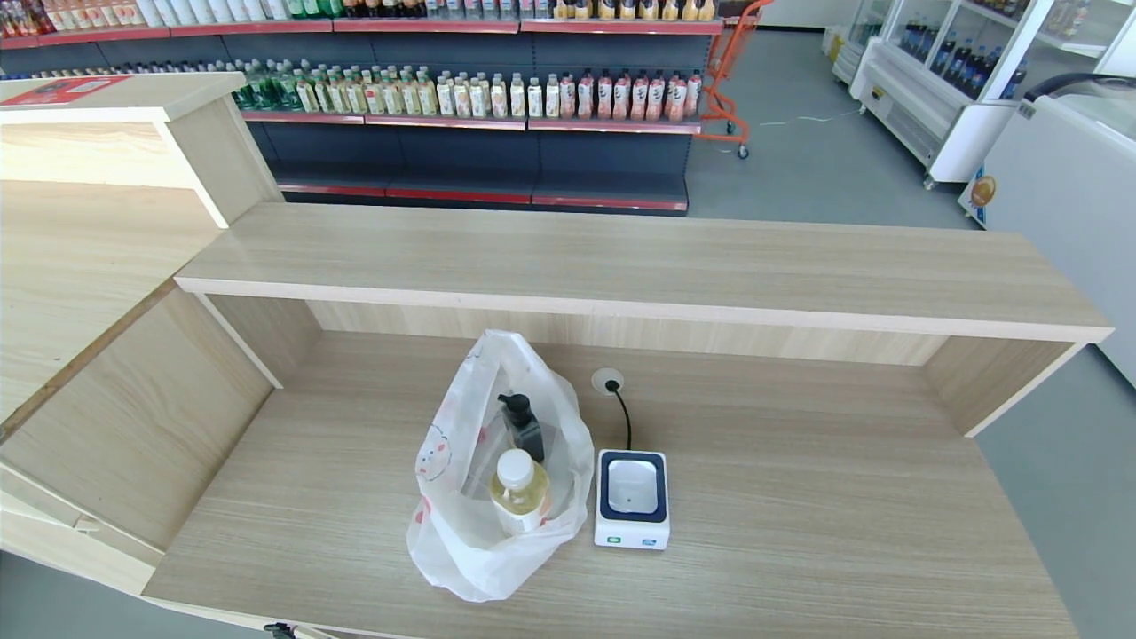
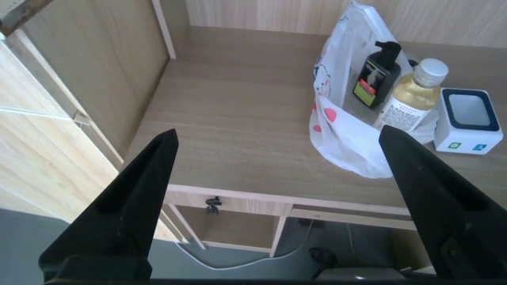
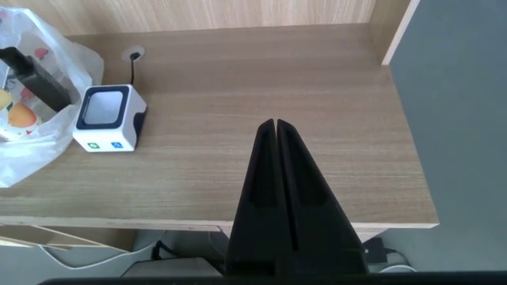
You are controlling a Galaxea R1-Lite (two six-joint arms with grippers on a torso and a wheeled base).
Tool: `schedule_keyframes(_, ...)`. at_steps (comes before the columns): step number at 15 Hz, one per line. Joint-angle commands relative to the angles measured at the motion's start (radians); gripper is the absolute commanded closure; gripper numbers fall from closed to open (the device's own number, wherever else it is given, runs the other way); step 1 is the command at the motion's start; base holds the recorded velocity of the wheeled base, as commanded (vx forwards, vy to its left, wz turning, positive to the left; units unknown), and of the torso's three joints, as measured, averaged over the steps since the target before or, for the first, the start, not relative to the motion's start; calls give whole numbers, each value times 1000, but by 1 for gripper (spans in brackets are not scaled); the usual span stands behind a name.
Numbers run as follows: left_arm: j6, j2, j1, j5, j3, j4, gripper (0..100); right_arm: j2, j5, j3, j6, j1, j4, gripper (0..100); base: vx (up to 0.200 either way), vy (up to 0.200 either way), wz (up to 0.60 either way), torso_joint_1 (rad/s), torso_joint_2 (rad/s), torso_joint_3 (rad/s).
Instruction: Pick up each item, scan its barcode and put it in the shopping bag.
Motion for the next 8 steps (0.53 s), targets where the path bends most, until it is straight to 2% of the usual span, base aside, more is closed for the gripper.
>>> schedule_keyframes(1, 1, 0, 0, 0, 0, 0, 0, 2, 0, 0, 0, 0, 0, 100, 0, 0, 0, 0, 0, 0)
schedule_keyframes(8, 1, 0, 0, 0, 0, 0, 0, 2, 0, 0, 0, 0, 0, 100, 0, 0, 0, 0, 0, 0)
